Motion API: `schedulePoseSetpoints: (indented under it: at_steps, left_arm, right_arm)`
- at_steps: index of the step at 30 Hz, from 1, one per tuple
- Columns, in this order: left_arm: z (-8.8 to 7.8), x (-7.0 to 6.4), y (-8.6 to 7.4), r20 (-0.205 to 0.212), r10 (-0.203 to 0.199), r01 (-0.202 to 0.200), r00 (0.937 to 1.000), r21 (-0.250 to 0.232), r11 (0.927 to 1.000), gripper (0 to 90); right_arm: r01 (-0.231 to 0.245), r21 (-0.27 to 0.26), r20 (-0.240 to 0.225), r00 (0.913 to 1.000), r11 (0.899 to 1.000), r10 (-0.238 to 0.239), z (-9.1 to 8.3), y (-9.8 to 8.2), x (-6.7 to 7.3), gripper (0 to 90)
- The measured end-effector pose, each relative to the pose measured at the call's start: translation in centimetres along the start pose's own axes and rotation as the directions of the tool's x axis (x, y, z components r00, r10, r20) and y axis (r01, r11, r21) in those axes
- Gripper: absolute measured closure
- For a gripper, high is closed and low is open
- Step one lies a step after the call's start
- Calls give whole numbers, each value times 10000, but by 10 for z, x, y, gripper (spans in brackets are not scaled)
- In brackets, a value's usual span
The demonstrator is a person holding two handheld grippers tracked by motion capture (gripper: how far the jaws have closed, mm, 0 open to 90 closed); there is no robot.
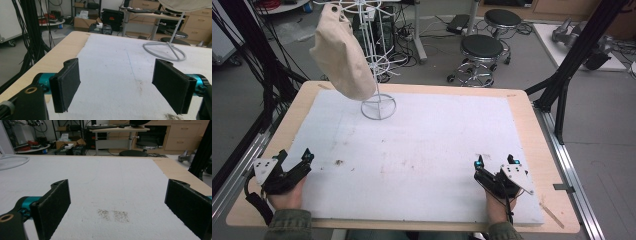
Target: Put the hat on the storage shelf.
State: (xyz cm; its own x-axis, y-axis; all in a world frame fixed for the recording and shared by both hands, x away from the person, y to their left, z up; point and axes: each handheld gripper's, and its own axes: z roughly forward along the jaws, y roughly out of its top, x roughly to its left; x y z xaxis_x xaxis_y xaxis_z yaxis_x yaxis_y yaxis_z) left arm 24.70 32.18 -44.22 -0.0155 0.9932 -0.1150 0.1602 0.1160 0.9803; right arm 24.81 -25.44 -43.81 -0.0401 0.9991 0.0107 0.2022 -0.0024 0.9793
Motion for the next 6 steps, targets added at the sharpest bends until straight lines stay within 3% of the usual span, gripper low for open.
schedulePoseSetpoints:
  at_steps: [6]
  left_arm:
    - [0,0,-1,75,106,-106,9999,48,9999,222]
  right_arm:
    - [14,11,-34,10000,10000,-14,2,0,1,53]
